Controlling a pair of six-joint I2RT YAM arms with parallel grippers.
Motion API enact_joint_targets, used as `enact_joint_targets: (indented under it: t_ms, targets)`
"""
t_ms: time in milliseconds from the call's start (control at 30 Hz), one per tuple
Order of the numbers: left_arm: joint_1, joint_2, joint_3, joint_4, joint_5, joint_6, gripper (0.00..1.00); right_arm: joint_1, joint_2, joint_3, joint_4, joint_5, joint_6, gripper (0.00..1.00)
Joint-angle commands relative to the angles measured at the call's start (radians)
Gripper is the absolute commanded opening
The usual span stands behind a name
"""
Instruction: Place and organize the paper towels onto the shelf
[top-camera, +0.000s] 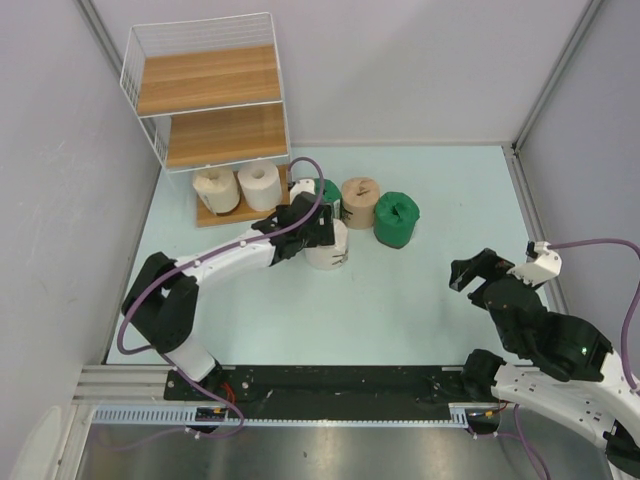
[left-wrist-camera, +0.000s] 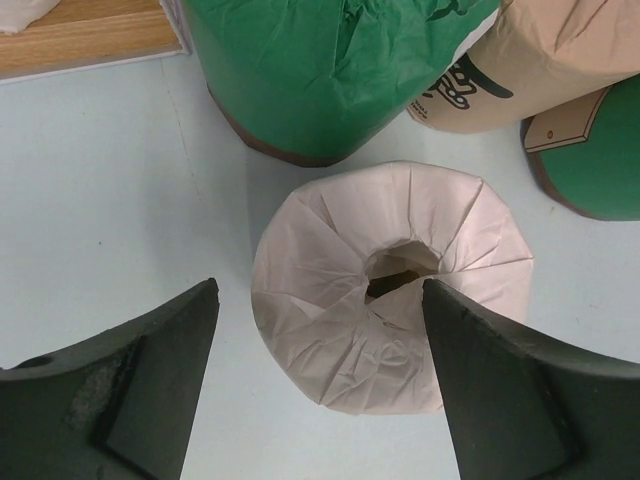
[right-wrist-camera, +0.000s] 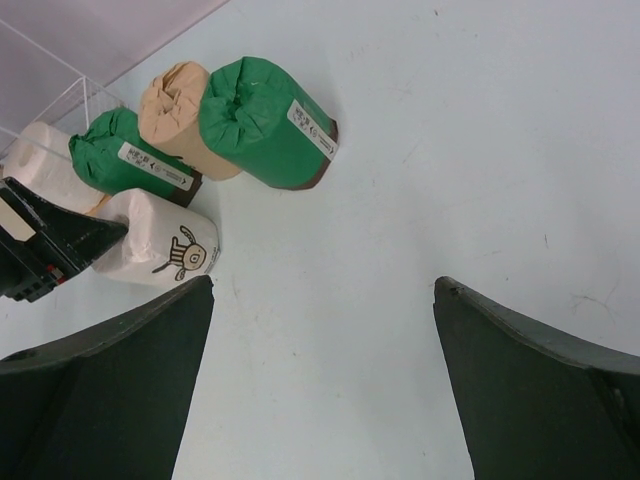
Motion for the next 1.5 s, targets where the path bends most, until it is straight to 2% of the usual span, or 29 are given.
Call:
enact_joint_targets:
  t_ms: [0, 300, 533, 767, 1200, 1333, 1467]
  targets:
    - [0.014, 0.014, -0.007, 0.018, 0.002, -0.012, 0.87, -0.001, -0.010, -0.011, -0.014, 0.033, 0.035, 0.96]
    - [0.043, 0.028, -0.011, 0.032, 0.024, -0.008, 0.82, 0.002, -0.013, -0.016, -0.006, 0.020, 0.030, 0.96]
    - [0.044, 0.029, -0.030, 0.070, 0.081, -0.002, 0.59, 0.000, -0.022, -0.016, -0.011, 0.020, 0.032, 0.96]
    - [0.044, -0.010, -0.045, 0.095, 0.147, 0.014, 0.51, 0.000, -0.022, -0.016, 0.015, 0.011, 0.037, 0.95]
    - [0.054, -0.355, -0.039, -0.049, 0.062, 0.046, 0.49, 0.000, -0.033, -0.016, -0.008, 0.000, 0.056, 0.95]
    - [0.096, -0.534, -0.037, -0.092, -0.032, 0.026, 0.49, 0.002, -0.036, -0.016, -0.006, -0.003, 0.056, 0.95]
    - [0.162, -0.648, -0.002, -0.092, -0.083, 0.046, 0.47, 0.002, -0.031, -0.016, -0.002, -0.004, 0.055, 0.96]
